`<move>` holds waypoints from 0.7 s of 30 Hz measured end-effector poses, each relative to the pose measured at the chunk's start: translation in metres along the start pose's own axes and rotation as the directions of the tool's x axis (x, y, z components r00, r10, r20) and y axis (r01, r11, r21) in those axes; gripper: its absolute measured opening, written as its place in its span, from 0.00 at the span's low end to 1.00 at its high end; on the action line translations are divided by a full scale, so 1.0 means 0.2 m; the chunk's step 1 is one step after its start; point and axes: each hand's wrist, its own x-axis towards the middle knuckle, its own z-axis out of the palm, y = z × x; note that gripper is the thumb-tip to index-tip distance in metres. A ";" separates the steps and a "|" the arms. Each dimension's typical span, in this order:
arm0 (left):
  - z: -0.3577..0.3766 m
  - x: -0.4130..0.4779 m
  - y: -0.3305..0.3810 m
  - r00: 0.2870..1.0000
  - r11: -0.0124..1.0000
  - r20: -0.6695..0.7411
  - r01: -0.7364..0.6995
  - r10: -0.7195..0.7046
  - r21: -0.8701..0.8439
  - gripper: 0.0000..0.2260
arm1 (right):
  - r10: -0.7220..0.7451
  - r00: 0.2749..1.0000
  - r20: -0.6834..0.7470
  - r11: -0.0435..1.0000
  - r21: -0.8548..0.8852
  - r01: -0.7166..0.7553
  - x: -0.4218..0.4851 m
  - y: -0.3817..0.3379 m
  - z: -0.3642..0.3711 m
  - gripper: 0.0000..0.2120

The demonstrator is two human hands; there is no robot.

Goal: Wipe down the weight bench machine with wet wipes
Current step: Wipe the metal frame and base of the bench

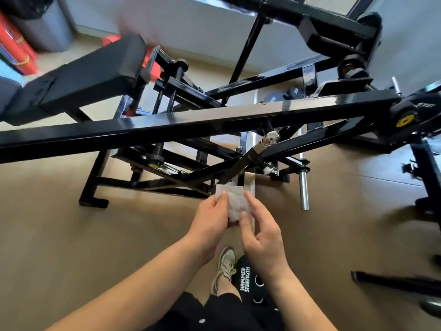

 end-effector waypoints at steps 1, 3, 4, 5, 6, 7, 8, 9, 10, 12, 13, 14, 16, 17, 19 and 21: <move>-0.02 0.02 0.00 1.000 1.000 -0.028 -0.010 0.010 0.016 0.14 | 0.002 0.999 -0.043 1.000 -0.024 -0.003 0.00 0.01 -0.01 0.22; -0.03 0.07 0.01 0.996 0.998 -0.074 -0.039 0.043 0.057 0.12 | -0.010 0.996 -0.087 0.997 -0.074 0.003 0.03 0.02 -0.03 0.20; -0.04 0.09 0.01 0.993 0.995 -0.093 -0.060 0.067 0.076 0.11 | -0.021 0.996 -0.091 0.995 -0.096 0.013 0.06 0.02 -0.05 0.20; -0.03 0.11 0.02 0.991 0.993 -0.106 -0.079 0.088 0.082 0.10 | -0.037 0.995 -0.089 0.993 -0.117 0.027 0.09 0.02 -0.06 0.20; -0.02 0.12 0.03 0.987 0.992 -0.124 -0.095 0.104 0.079 0.10 | -0.058 0.995 -0.086 0.989 -0.143 0.046 0.12 0.02 -0.09 0.20; -0.02 0.14 0.03 0.981 0.991 -0.154 -0.104 0.116 0.089 0.10 | -0.081 0.993 -0.082 0.983 -0.169 0.066 0.17 0.01 -0.11 0.20; -0.01 0.16 0.03 0.974 0.990 -0.193 -0.099 0.118 0.103 0.10 | -0.107 0.991 -0.078 0.977 -0.196 0.090 0.22 0.00 -0.14 0.20; -0.01 0.17 0.03 0.967 0.990 -0.230 -0.086 0.110 0.111 0.11 | -0.134 0.988 -0.075 0.969 -0.219 0.114 0.28 0.00 -0.16 0.21; -0.01 0.18 0.04 0.958 0.992 -0.269 -0.075 0.101 0.106 0.11 | -0.158 0.985 -0.073 0.961 -0.239 0.137 0.34 -0.01 -0.18 0.21; 0.01 0.23 0.07 0.944 0.995 -0.322 -0.051 0.076 0.085 0.12 | -0.171 0.983 -0.065 0.954 -0.261 0.149 0.48 0.00 -0.23 0.23; 0.02 0.25 0.08 0.937 0.995 -0.341 -0.051 0.078 0.086 0.12 | -0.162 0.985 -0.051 0.956 -0.256 0.144 0.54 0.01 -0.26 0.25; 0.04 0.28 0.10 0.927 0.992 -0.360 -0.068 0.102 0.106 0.13 | -0.145 0.989 -0.031 0.961 -0.241 0.134 0.59 0.03 -0.28 0.26; 0.10 0.35 0.11 0.913 0.974 -0.364 -0.121 0.185 0.193 0.14 | -0.109 0.994 -0.014 0.973 -0.207 0.104 0.68 0.10 -0.31 0.26; 0.13 0.40 0.12 0.914 0.958 -0.337 -0.145 0.225 0.246 0.16 | -0.088 0.996 -0.016 0.977 -0.195 0.083 0.70 0.15 -0.31 0.25; 0.20 0.50 0.09 0.925 0.897 -0.263 -0.150 0.276 0.415 0.22 | -0.039 0.999 -0.020 0.982 -0.186 0.035 0.72 0.28 -0.31 0.24; 0.28 0.61 0.07 0.936 0.817 -0.191 -0.143 0.295 0.559 0.24 | 0.008 1.000 0.023 0.985 -0.175 -0.004 0.72 0.38 -0.30 0.23</move>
